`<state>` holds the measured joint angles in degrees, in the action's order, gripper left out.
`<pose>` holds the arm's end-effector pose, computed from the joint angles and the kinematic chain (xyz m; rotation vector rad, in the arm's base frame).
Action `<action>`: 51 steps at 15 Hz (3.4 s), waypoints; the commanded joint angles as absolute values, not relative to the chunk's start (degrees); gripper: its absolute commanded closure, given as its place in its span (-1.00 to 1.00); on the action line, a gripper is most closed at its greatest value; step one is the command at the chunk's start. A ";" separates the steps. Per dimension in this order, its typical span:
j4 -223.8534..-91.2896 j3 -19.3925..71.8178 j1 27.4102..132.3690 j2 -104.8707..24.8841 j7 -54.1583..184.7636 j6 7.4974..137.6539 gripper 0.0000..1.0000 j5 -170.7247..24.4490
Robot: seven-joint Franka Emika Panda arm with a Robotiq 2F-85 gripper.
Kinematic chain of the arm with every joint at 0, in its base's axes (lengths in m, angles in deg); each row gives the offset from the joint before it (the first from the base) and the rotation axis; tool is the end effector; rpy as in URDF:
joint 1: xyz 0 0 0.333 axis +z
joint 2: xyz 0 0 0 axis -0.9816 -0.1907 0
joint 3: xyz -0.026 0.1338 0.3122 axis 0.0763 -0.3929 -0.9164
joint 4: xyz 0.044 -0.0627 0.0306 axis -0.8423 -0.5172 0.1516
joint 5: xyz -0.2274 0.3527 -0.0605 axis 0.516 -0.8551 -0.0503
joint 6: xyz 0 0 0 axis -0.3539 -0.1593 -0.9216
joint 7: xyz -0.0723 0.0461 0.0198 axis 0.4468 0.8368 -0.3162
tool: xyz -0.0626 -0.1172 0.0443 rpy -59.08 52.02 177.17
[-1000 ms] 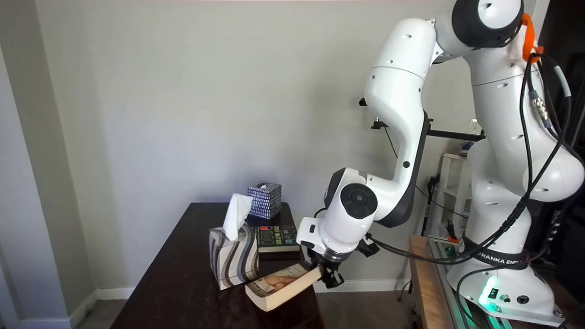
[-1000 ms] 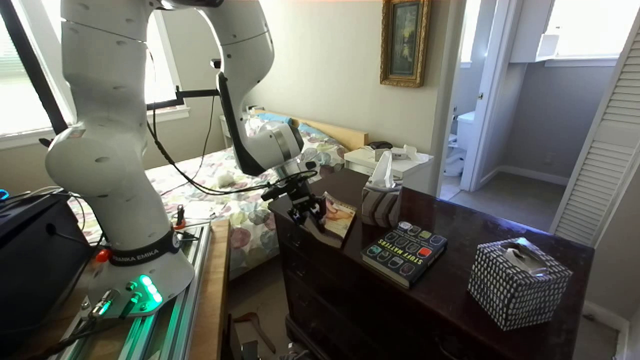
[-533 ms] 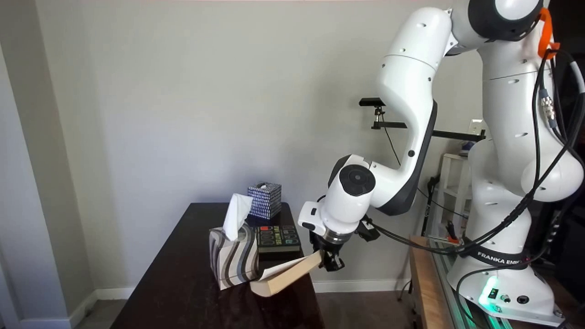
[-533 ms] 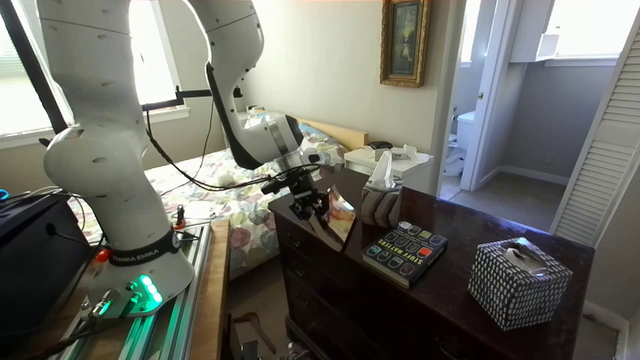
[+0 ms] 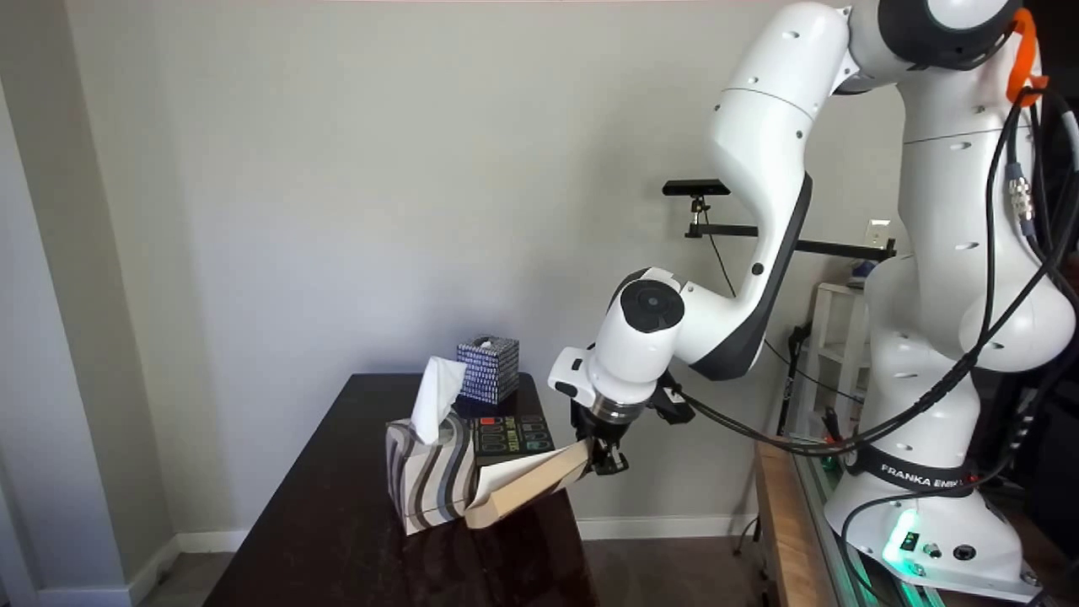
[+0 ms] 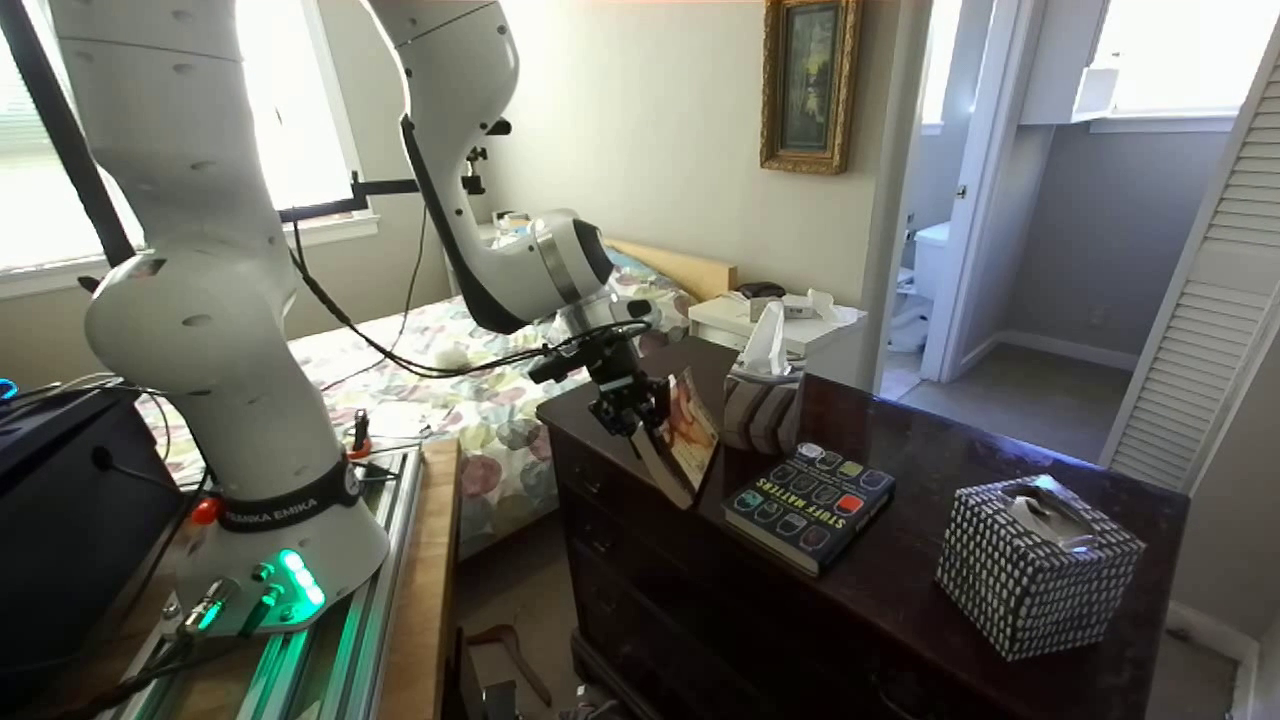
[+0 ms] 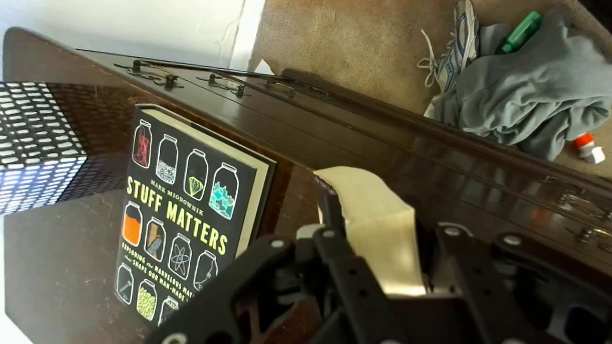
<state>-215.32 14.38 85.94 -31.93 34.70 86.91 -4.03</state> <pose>0.4057 0.1135 0.1481 2.4156 1.0205 0.1360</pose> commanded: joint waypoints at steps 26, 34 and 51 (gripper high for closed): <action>-213.33 20.72 82.94 -31.64 42.18 97.93 0.80 6.06; -212.85 19.59 84.67 -29.94 48.07 92.02 0.80 8.81; -208.49 20.95 84.30 -37.54 40.03 93.88 0.40 19.03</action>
